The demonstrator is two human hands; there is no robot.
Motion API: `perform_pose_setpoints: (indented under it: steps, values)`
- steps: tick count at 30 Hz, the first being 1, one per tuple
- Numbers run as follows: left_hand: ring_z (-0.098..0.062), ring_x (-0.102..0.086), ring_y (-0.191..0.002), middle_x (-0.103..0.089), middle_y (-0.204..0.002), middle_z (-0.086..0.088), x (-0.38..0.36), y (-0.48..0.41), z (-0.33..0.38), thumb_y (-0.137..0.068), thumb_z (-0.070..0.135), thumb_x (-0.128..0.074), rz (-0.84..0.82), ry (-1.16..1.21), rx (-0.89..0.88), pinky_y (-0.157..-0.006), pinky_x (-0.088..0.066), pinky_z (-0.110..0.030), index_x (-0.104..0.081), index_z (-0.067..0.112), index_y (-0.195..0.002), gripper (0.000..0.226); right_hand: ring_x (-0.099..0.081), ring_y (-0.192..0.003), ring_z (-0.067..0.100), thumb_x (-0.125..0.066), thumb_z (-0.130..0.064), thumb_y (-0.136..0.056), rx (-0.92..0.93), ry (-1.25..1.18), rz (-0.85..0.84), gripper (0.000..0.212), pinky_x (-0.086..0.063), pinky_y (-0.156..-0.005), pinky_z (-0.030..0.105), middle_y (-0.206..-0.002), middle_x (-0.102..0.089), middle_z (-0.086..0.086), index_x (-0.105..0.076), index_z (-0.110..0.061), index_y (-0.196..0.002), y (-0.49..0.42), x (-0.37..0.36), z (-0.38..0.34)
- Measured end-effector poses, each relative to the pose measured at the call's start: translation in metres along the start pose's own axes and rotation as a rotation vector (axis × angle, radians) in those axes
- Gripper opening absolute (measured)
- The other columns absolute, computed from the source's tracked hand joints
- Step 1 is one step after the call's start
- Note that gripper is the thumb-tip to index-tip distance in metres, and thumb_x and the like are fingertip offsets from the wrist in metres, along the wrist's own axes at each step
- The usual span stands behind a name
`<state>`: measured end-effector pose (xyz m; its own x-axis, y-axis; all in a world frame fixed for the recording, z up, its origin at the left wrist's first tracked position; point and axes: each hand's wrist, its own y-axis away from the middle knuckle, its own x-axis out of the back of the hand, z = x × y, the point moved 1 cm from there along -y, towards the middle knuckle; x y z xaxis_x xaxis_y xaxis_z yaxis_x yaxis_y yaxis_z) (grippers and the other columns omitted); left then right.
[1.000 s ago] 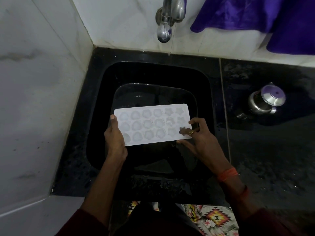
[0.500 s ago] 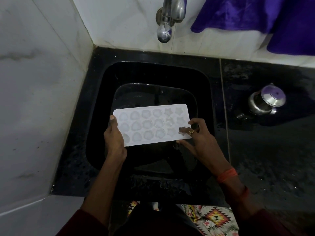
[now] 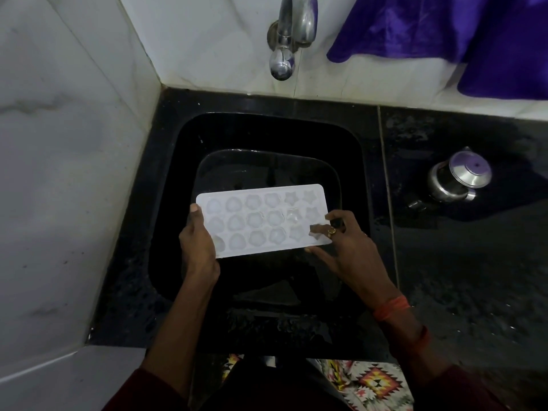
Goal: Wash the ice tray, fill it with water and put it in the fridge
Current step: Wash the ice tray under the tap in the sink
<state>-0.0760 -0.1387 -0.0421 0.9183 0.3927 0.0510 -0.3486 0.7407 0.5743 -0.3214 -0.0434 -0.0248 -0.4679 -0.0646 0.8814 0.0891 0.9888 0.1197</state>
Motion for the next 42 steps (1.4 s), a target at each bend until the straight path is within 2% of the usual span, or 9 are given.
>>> perform_pose_setpoints:
  steps: [9, 15, 19, 24, 27, 30, 36, 39, 42]
  values:
    - [-0.018, -0.074, -0.077, -0.076, -0.084, 0.004, 0.0015, 0.0016, 0.0004, -0.103, 0.051, -0.045, 0.001, -0.003, -0.001, -0.063, -0.059, -0.033, -0.070, 0.023, -0.093, 0.039, -0.061, -0.103, 0.024, -0.074, -0.044, -0.086, -0.003, -0.032, -0.048, 0.050, -0.059, -0.091, 0.048, -0.134, -0.037, -0.001, -0.066, -0.020, -0.129, -0.0024, -0.0010, 0.0002]
    - [-0.018, -0.073, -0.082, -0.075, -0.089, 0.002, 0.0004, 0.0042, 0.0041, -0.103, 0.051, -0.046, 0.010, -0.020, -0.017, -0.072, -0.060, -0.035, -0.070, 0.020, -0.097, 0.040, -0.065, -0.100, 0.020, -0.076, -0.046, -0.084, 0.007, -0.010, -0.045, 0.052, -0.060, -0.089, 0.046, -0.132, -0.042, -0.001, -0.067, -0.019, -0.128, -0.0012, 0.0019, -0.0016]
    - [-0.016, -0.072, -0.078, -0.073, -0.087, 0.003, 0.0014, 0.0054, 0.0051, -0.104, 0.049, -0.046, 0.015, -0.016, -0.020, -0.065, -0.058, -0.032, -0.070, 0.018, -0.098, 0.040, -0.067, -0.096, 0.018, -0.078, -0.046, -0.082, 0.015, -0.027, -0.021, 0.052, -0.061, -0.085, 0.039, -0.128, -0.047, -0.002, -0.069, -0.018, -0.124, 0.0004, 0.0060, -0.0039]
    - [-0.017, -0.072, -0.077, -0.074, -0.087, 0.002, 0.0028, 0.0057, 0.0049, -0.104, 0.049, -0.046, 0.010, -0.016, -0.018, -0.064, -0.058, -0.032, -0.070, 0.017, -0.099, 0.040, -0.065, -0.098, 0.019, -0.079, -0.047, -0.082, 0.009, -0.035, -0.043, 0.052, -0.061, -0.086, 0.041, -0.128, -0.044, -0.002, -0.070, -0.019, -0.125, 0.0005, 0.0043, -0.0025]
    - [-0.021, -0.073, -0.083, -0.075, -0.091, 0.000, 0.0043, 0.0052, 0.0033, -0.103, 0.051, -0.047, 0.007, -0.024, -0.016, -0.072, -0.060, -0.037, -0.070, 0.017, -0.101, 0.041, -0.064, -0.098, 0.019, -0.077, -0.047, -0.083, 0.012, -0.027, -0.051, 0.052, -0.062, -0.085, 0.043, -0.127, -0.042, -0.002, -0.070, -0.020, -0.125, 0.0004, 0.0016, -0.0008]
    - [-0.024, -0.074, -0.091, -0.076, -0.098, -0.002, 0.0059, 0.0049, 0.0025, -0.102, 0.052, -0.048, -0.003, -0.010, -0.005, -0.080, -0.061, -0.042, -0.071, 0.019, -0.100, 0.040, -0.067, -0.097, 0.021, -0.080, -0.046, -0.080, 0.017, -0.027, -0.016, 0.046, -0.062, -0.080, 0.045, -0.126, -0.047, -0.001, -0.075, -0.018, -0.117, 0.0013, 0.0024, -0.0013]
    - [-0.020, -0.073, -0.082, -0.075, -0.091, 0.000, 0.0070, 0.0075, 0.0054, -0.103, 0.050, -0.047, 0.004, 0.018, 0.009, -0.070, -0.060, -0.035, -0.070, 0.021, -0.092, 0.038, -0.070, -0.089, 0.019, -0.086, -0.040, -0.075, 0.041, 0.000, 0.058, 0.044, -0.064, -0.077, 0.041, -0.125, -0.056, 0.003, -0.076, -0.014, -0.109, 0.0047, 0.0068, -0.0054]
    - [-0.020, -0.073, -0.081, -0.075, -0.092, -0.001, 0.0076, 0.0070, 0.0058, -0.103, 0.050, -0.048, 0.003, 0.015, 0.012, -0.070, -0.060, -0.035, -0.070, 0.021, -0.092, 0.038, -0.069, -0.090, 0.020, -0.080, -0.046, -0.078, 0.050, 0.002, 0.038, 0.045, -0.064, -0.077, 0.042, -0.126, -0.052, 0.001, -0.075, -0.015, -0.111, 0.0039, 0.0058, -0.0040]
    - [-0.021, -0.073, -0.083, -0.076, -0.093, -0.001, 0.0073, 0.0047, 0.0055, -0.102, 0.051, -0.049, 0.002, 0.002, -0.003, -0.071, -0.060, -0.035, -0.071, 0.019, -0.097, 0.040, -0.067, -0.093, 0.024, -0.060, -0.060, -0.082, 0.058, -0.003, -0.026, 0.056, -0.063, -0.079, 0.047, -0.129, -0.044, -0.001, -0.073, -0.018, -0.115, 0.0025, 0.0033, -0.0019]
